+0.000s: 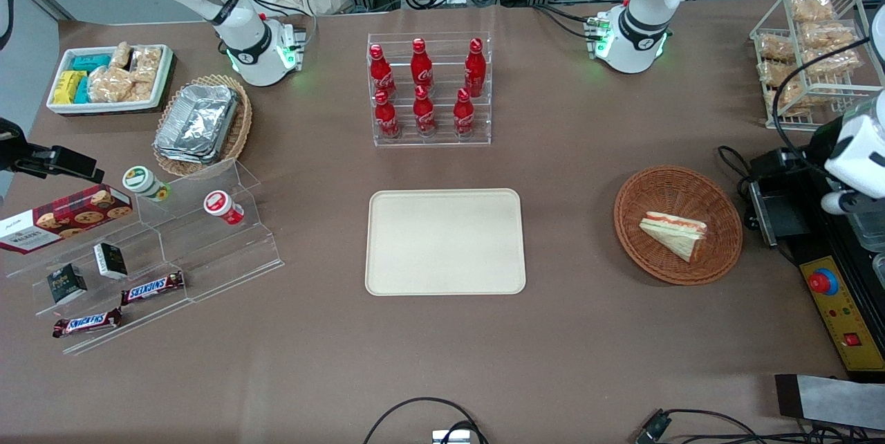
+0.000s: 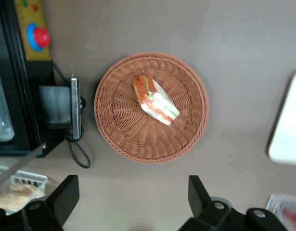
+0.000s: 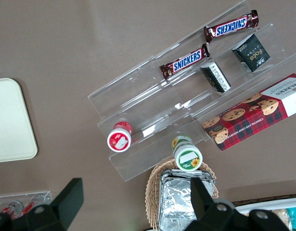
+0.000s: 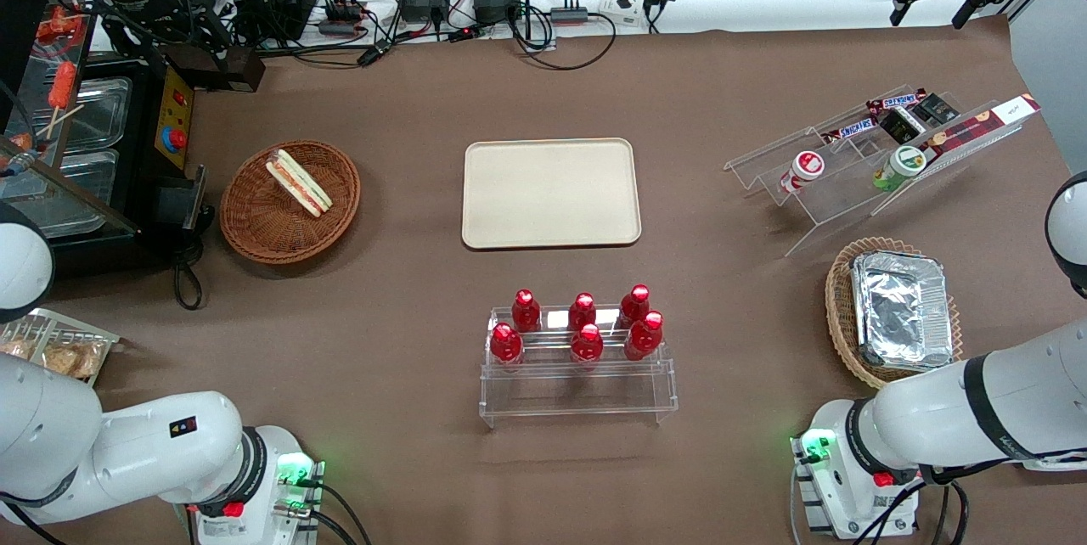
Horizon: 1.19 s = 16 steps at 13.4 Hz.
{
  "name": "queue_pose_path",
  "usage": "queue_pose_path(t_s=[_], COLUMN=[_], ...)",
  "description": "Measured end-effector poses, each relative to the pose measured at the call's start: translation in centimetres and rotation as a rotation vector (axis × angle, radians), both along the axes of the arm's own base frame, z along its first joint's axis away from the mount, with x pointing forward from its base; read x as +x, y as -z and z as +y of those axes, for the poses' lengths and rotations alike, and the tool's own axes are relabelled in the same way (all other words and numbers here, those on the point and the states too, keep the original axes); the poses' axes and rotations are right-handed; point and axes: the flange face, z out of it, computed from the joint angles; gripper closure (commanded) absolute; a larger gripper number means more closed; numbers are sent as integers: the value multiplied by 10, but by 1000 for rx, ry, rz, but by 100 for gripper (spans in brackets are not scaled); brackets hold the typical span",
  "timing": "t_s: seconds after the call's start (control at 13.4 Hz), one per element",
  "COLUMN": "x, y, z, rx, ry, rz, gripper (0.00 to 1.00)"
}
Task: Place sandwich from basket to tray
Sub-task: 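Move the left gripper over the wrapped sandwich in the wicker basket, then lower the open left gripper and close it on the sandwich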
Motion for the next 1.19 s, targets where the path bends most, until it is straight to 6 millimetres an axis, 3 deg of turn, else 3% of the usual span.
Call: queue_pose_path(t_s=[0.3,0.52,0.67,0.89,1.19], x=[19,25,30,34,33], y=[73,137,159,178,227], z=[2,2,2,1,-5], rx=[24,17,13,11,0], ry=[-376,-491,-522,-588,-602], rz=[-93,-84,-65,-59,-39], gripper=[0,0,0,0,0])
